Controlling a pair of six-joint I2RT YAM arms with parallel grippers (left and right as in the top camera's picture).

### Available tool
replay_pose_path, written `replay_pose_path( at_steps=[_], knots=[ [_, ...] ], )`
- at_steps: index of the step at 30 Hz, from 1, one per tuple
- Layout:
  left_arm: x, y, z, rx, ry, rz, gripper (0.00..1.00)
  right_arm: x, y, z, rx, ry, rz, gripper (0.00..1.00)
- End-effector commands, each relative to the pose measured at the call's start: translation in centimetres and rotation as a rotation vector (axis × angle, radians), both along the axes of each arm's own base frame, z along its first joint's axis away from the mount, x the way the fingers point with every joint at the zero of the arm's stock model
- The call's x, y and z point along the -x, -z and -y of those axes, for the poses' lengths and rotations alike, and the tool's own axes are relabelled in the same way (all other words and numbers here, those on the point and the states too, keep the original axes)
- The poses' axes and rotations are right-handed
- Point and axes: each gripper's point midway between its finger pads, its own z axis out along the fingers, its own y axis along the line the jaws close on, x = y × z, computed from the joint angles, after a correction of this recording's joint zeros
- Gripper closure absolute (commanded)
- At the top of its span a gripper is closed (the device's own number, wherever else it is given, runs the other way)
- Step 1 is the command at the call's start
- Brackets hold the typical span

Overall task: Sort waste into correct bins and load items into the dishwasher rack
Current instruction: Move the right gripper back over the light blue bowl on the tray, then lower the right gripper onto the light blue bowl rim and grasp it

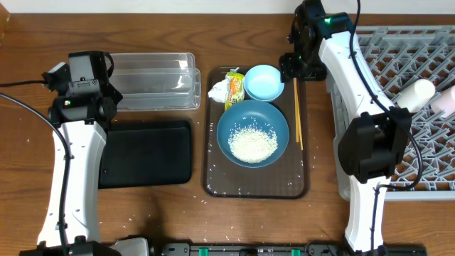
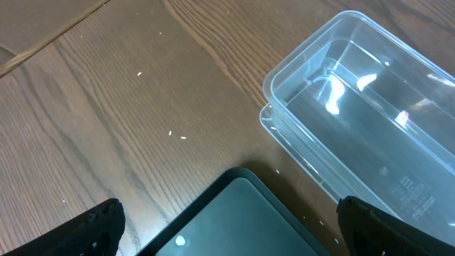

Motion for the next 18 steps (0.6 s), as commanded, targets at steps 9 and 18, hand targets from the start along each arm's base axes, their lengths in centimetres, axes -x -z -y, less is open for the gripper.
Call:
replay_pose_path(
  at_steps=[9,18],
  knots=[
    [0.1,0.0,-0.3,-0.011,-0.014,-0.002,0.02,-1.1,-1.0,-8.9,-0.171,-0.166,0.125,0.32],
    [0.1,0.0,-0.3,-0.011,-0.014,-0.002,0.02,-2.0,-1.3,-12.0,0.014,-0.163,0.287,0.33]
  ],
)
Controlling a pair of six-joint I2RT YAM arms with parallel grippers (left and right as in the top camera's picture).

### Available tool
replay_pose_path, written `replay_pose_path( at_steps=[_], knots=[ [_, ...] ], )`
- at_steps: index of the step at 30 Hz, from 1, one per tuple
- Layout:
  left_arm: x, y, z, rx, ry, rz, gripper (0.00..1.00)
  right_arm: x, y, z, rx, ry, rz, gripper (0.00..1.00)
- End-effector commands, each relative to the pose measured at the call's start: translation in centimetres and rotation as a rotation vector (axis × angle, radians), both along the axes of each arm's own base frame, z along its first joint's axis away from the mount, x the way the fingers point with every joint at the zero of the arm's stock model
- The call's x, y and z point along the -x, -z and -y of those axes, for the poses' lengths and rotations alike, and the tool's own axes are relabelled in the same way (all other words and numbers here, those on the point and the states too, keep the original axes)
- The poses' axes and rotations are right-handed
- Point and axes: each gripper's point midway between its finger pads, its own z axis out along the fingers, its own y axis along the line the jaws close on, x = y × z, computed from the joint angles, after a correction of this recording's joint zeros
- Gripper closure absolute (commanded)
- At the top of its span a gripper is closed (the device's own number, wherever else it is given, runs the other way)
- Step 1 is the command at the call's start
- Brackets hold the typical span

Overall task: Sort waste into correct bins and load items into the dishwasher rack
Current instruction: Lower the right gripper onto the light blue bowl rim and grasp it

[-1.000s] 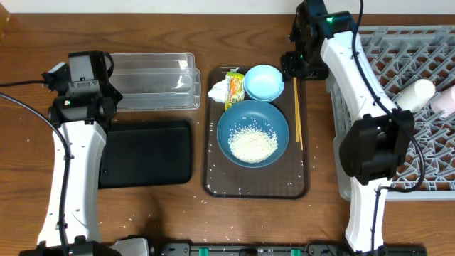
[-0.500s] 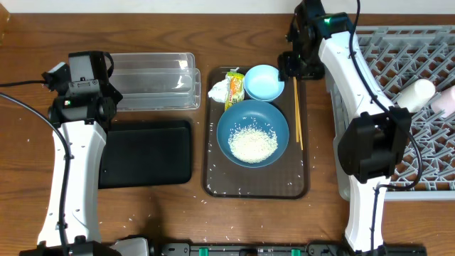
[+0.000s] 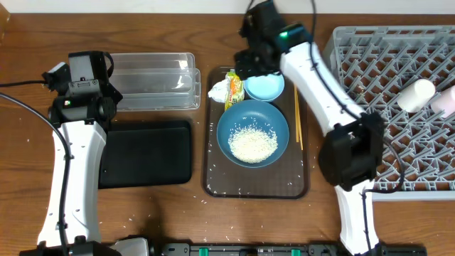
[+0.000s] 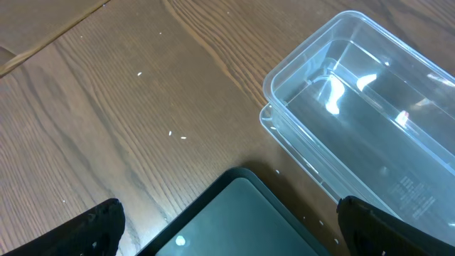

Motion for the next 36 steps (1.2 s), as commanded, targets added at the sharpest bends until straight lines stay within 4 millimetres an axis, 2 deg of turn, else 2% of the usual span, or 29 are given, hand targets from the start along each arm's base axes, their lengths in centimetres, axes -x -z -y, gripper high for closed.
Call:
replay_pose_path(
  at_steps=[1,7,14,25,29,36],
  knots=[
    [0.1,0.0,-0.3,-0.011,-0.014,-0.002,0.02,-0.4,0.6,0.4,0.109,0.057,0.049,0.33],
    [0.1,0.0,-0.3,-0.011,-0.014,-0.002,0.02,0.2,1.7,-0.7,0.137,0.039,0.044,0.37],
    [0.1,0.0,-0.3,-0.011,-0.014,-0.002,0.02,0.6,5.6,-0.1,0.19,0.061,-0.03,0.37],
    [0.1,0.0,-0.3,-0.011,-0.014,-0.002,0.02,0.8,5.8,-0.1,0.191,0.058,-0.041,0.38],
    [0.1,0.0,-0.3,-0.011,-0.014,-0.002,0.02,0.8,5.8,-0.1,0.191,0.057,-0.041,0.48],
    [0.1,0.0,-0.3,-0.011,-0.014,-0.002,0.02,1.0,6.1,0.5,0.217,0.063,-0.051,0.53]
  ],
)
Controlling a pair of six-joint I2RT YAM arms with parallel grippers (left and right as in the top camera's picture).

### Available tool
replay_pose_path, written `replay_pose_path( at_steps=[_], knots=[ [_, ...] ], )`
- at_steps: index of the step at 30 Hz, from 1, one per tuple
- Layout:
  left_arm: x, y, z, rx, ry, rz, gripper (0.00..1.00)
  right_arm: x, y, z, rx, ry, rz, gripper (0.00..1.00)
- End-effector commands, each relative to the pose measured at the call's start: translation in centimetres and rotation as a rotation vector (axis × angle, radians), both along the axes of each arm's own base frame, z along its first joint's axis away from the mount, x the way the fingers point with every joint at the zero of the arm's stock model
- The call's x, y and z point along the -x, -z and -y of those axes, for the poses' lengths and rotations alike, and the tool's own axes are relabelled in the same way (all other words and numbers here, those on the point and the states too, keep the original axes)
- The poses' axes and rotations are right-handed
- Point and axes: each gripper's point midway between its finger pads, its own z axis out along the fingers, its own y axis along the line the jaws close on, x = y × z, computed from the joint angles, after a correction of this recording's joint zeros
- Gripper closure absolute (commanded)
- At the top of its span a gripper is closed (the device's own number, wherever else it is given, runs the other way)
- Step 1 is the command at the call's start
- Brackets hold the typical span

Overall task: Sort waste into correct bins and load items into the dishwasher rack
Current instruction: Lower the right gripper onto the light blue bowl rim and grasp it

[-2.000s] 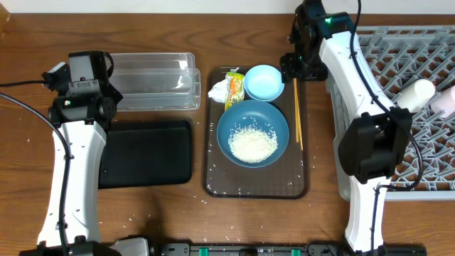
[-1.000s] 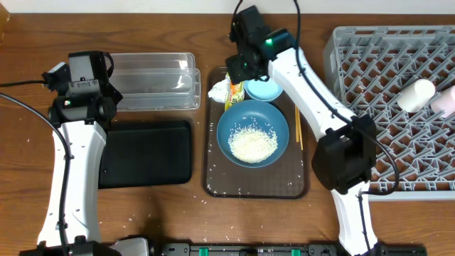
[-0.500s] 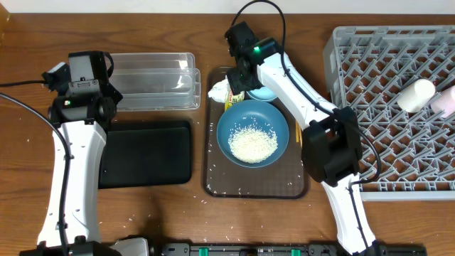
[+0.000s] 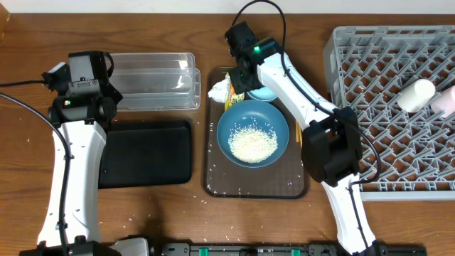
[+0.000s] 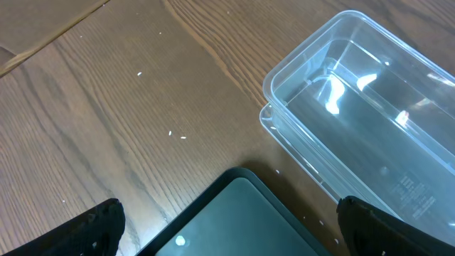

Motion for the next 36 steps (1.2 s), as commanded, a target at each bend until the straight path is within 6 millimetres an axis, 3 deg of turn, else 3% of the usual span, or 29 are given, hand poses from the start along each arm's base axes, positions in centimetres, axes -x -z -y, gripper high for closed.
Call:
replay_pose_path(
  at_steps=[1,19,36],
  knots=[
    [0.1,0.0,-0.3,-0.012,-0.015,-0.002,0.02,0.0,-0.1,0.3,0.016,0.012,0.007,0.53],
    [0.1,0.0,-0.3,-0.012,-0.015,-0.002,0.02,0.3,1.6,1.1,0.057,0.02,0.001,0.62],
    [0.1,0.0,-0.3,-0.012,-0.015,-0.002,0.02,0.1,1.6,0.8,0.05,0.017,0.011,0.7]
  ],
)
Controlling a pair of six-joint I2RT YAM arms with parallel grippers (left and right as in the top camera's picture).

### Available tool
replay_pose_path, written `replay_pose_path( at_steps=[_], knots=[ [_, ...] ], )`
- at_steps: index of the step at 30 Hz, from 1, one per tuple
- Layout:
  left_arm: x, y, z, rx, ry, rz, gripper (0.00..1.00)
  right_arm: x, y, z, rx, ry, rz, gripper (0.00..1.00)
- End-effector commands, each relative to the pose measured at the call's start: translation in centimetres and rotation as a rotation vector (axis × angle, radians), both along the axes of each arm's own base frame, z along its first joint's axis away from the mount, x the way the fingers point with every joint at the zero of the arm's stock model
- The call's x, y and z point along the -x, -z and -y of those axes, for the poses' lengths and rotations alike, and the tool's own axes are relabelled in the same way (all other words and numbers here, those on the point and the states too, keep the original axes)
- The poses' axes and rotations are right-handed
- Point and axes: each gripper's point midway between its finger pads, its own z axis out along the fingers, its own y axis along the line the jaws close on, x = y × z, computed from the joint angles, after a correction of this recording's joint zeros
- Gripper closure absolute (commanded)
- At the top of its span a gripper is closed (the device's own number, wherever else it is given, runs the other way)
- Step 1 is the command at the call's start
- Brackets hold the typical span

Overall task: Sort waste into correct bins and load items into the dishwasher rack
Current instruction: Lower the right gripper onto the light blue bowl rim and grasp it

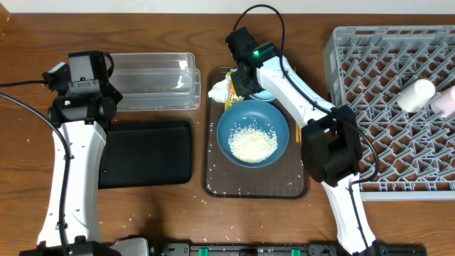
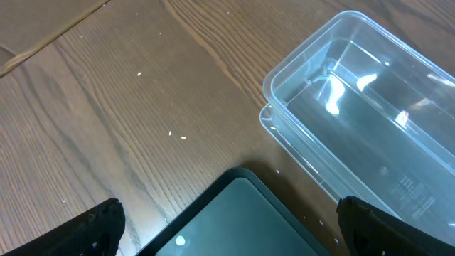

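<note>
On the brown tray (image 1: pixel 256 189) a large blue bowl (image 1: pixel 252 133) holds rice. Behind it lie a yellow wrapper (image 1: pixel 232 93) and a crumpled white tissue (image 1: pixel 217 90). My right gripper (image 1: pixel 240 87) is down at the wrapper, its fingers hidden from above by the arm, which also covers most of the small blue bowl (image 1: pixel 269 94). The grey dishwasher rack (image 1: pixel 398 114) stands to the right. My left gripper (image 2: pixel 227 231) hangs open over the corner of the black bin (image 2: pixel 242 220), beside the clear bin (image 2: pixel 355 121).
A clear bin (image 1: pixel 153 82) and a black bin (image 1: pixel 146 153) sit left of the tray. A white cup (image 1: pixel 416 93) and a pink item (image 1: pixel 445 103) lie in the rack. Chopsticks (image 1: pixel 299 135) lie along the tray's right side. Rice grains are scattered on the wood.
My right gripper has shifted slightly at the yellow wrapper, and the arm now covers more of the small blue bowl. The left arm has not moved.
My right gripper was first at the tray's far right corner, by the small blue bowl. Then it stood over the far left of that bowl. Then it was at the yellow wrapper, where it still is. The left arm stayed still throughout.
</note>
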Motion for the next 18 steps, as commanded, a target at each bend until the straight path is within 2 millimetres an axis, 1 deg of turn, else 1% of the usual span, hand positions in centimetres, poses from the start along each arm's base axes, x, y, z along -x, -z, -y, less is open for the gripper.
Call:
replay_pose_path(
  at_steps=[1,3,12,15,18],
  knots=[
    [0.15,-0.02,-0.3,-0.011,-0.014,-0.002,0.02,0.2,0.0,-0.02,0.008,0.005,0.002,0.7],
    [0.15,-0.02,-0.3,-0.011,-0.014,-0.002,0.02,0.21,0.01,-0.02,0.008,0.005,0.002,0.72],
    [0.15,-0.02,-0.3,-0.011,-0.014,-0.002,0.02,0.45,0.62,0.28,0.021,0.007,-0.006,0.75],
    [0.15,-0.02,-0.3,-0.011,-0.014,-0.002,0.02,0.49,0.66,0.29,0.022,0.007,-0.008,0.78],
    [0.15,-0.02,-0.3,-0.011,-0.014,-0.002,0.02,0.51,0.65,0.23,0.02,0.011,-0.008,0.84]
  ],
)
